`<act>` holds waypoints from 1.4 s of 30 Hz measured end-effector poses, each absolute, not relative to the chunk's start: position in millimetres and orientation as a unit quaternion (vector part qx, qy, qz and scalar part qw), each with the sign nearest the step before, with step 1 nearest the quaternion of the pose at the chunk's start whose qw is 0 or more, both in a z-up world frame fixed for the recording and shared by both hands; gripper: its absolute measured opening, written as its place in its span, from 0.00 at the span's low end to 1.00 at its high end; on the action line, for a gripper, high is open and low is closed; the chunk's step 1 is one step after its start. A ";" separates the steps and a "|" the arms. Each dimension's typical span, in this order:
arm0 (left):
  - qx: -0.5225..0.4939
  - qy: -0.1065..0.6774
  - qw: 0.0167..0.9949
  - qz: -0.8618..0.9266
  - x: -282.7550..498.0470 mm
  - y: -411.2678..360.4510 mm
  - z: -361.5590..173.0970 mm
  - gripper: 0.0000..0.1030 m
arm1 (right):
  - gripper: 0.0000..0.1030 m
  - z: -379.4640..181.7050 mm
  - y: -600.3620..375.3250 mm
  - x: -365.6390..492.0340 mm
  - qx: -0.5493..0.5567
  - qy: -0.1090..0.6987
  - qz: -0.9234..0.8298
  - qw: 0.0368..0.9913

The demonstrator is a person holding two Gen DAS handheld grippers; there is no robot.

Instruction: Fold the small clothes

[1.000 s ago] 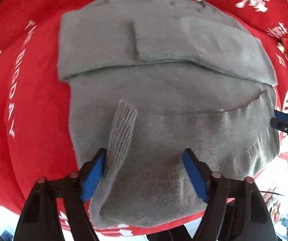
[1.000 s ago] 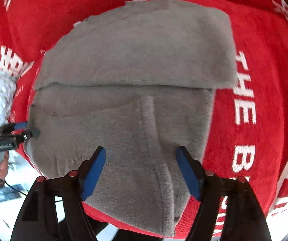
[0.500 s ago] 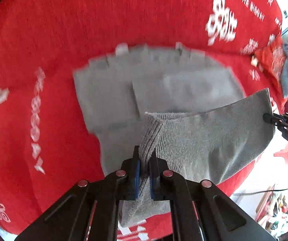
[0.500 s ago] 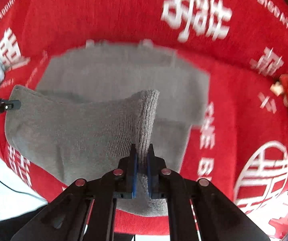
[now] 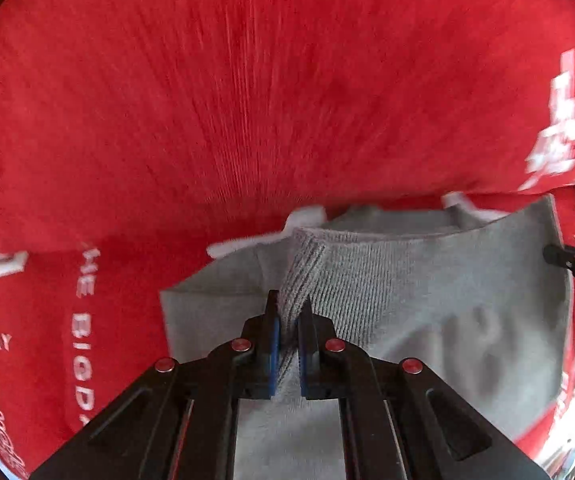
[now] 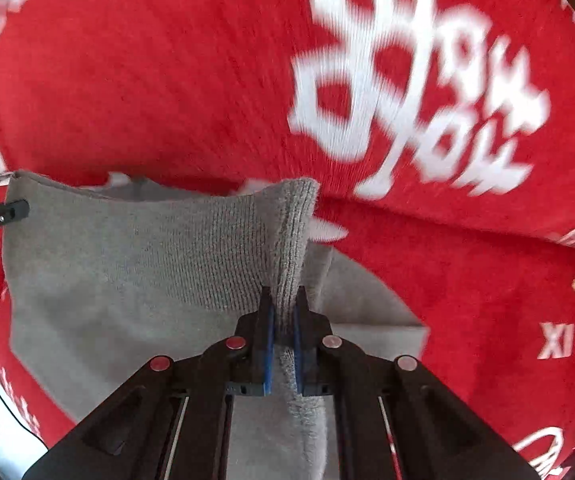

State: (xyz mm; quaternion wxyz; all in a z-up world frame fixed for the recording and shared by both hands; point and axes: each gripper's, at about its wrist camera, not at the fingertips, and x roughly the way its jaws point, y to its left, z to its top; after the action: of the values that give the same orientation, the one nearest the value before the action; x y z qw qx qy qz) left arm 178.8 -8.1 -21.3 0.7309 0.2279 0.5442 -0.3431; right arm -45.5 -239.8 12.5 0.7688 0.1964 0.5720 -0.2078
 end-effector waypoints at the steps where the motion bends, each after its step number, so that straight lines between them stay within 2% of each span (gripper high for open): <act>1: 0.229 0.552 0.728 -0.336 179.9 -10.4 -32.7 0.08 | 0.08 2.5 -242.7 -43.4 0.203 0.577 -0.207 0.764; 4: 0.237 0.561 0.726 -0.319 182.4 -13.1 -60.0 0.08 | 0.08 -32.0 -253.2 -41.3 0.237 0.586 -0.208 0.746; 7: 0.244 0.551 0.736 -0.307 186.4 -12.4 -64.4 0.08 | 0.09 -37.6 -259.5 -45.7 0.264 0.571 -0.209 0.748; 9: 0.250 0.551 0.743 -0.287 191.5 -9.3 -64.0 0.27 | 0.09 -37.3 -264.6 -50.4 0.286 0.562 -0.210 0.747; 10: 0.260 0.544 0.754 -0.261 195.2 -5.2 -62.1 0.55 | 0.09 -36.6 -266.2 -52.6 0.293 0.560 -0.212 0.746; 11: 0.265 0.536 0.764 -0.242 198.3 -0.2 -59.0 0.70 | 0.11 -35.7 -267.8 -54.6 0.299 0.558 -0.216 0.743; 13: 0.260 0.539 0.767 -0.233 203.7 10.1 -53.7 0.71 | 0.35 -31.7 -269.5 -57.5 0.280 0.569 -0.252 0.731; 14: 0.254 0.548 0.762 -0.233 206.7 17.2 -50.8 0.71 | 0.55 -29.6 -273.1 -58.6 0.266 0.574 -0.274 0.725; 15: 0.250 0.556 0.758 -0.233 208.1 24.1 -47.5 0.71 | 0.59 -25.9 -277.2 -63.0 0.261 0.574 -0.291 0.720; 21: 0.173 0.637 0.705 -0.260 189.9 85.2 -29.2 0.73 | 0.59 6.1 -267.9 -121.1 0.391 0.514 -0.267 0.715; 26: 0.098 0.700 0.669 -0.229 149.9 151.0 -28.2 0.73 | 0.60 17.9 -208.8 -200.3 0.547 0.439 -0.206 0.683; 31: 0.022 0.753 0.630 -0.187 117.5 193.7 -54.9 0.73 | 0.60 -12.9 -151.6 -271.0 0.673 0.381 -0.208 0.599; 35: -0.006 0.749 0.642 -0.162 108.8 205.0 -62.4 0.73 | 0.60 -43.6 -141.8 -297.5 0.720 0.325 -0.255 0.557; 37: -0.016 0.738 0.656 -0.157 109.9 203.7 -59.0 0.72 | 0.61 -46.2 -141.4 -310.1 0.743 0.269 -0.269 0.550; 39: -0.030 0.731 0.662 -0.162 113.0 199.9 -56.9 0.43 | 0.60 -44.4 -145.7 -312.2 0.749 0.244 -0.281 0.549; 40: -0.030 0.732 0.659 -0.168 113.4 197.5 -56.8 0.15 | 0.54 -43.8 -147.8 -312.1 0.749 0.242 -0.285 0.548; 41: -0.015 0.728 0.664 -0.173 113.1 192.5 -53.4 0.09 | 0.17 -43.3 -151.5 -308.0 0.744 0.256 -0.287 0.546; 42: 0.000 0.721 0.669 -0.177 111.9 186.8 -49.2 0.09 | 0.08 -42.0 -153.0 -303.1 0.736 0.275 -0.286 0.548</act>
State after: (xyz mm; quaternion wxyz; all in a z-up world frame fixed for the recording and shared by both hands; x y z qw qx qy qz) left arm 111.9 186.8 -49.2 0.6695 -0.0001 0.7213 -0.1775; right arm -303.1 -153.0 -42.0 0.5484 0.7364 0.2747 -0.2855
